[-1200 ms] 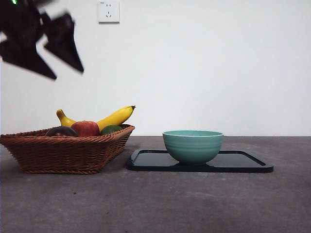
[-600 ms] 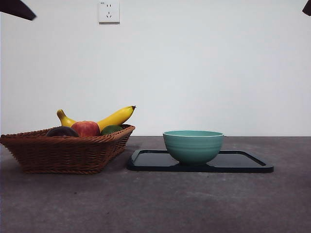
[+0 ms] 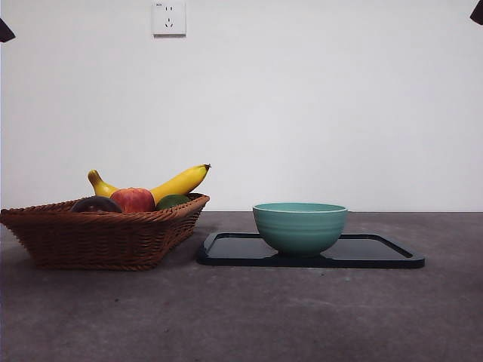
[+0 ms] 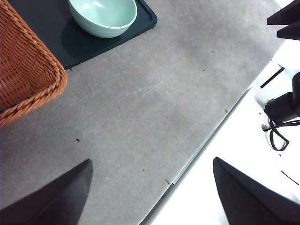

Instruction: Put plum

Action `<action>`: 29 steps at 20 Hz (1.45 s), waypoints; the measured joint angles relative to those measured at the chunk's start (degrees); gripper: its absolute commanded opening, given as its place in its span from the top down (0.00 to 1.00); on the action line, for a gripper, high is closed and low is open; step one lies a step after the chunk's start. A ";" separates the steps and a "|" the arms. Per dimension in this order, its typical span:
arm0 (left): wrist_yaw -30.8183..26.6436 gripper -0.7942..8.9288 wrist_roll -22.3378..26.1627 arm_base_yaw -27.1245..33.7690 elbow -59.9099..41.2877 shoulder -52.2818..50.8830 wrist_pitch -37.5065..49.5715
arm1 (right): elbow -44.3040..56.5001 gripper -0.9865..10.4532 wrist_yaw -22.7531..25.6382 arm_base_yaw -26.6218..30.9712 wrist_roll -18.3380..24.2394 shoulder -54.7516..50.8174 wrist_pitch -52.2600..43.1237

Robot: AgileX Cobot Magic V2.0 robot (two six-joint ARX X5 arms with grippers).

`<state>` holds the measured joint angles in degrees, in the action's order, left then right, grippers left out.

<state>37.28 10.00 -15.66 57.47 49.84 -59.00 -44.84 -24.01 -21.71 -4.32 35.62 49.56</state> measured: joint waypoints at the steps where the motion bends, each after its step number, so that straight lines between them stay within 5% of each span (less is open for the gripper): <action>1: 0.00 0.51 0.00 0.00 0.00 0.00 0.00 | 0.00 0.75 0.00 0.00 -0.02 0.00 0.00; 6: 0.00 0.50 0.00 0.00 0.00 0.00 0.00 | 0.00 0.75 0.11 0.02 -1.25 0.00 -0.15; 9: 0.00 0.50 0.00 0.00 0.00 0.00 0.00 | 0.00 0.75 0.42 0.02 -5.62 0.94 -4.70; 14: 0.02 0.51 0.00 0.00 0.00 0.00 0.00 | -5.92 0.67 7.43 0.31 -10.62 10.95 -8.37; 29: 0.02 0.50 0.00 0.00 0.00 0.00 0.02 | -33.33 0.67 8.35 4.52 -8.31 55.71 -10.64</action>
<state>37.30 10.00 -15.66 57.47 49.84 -58.98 -78.17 -15.66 -17.19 -12.62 91.33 38.92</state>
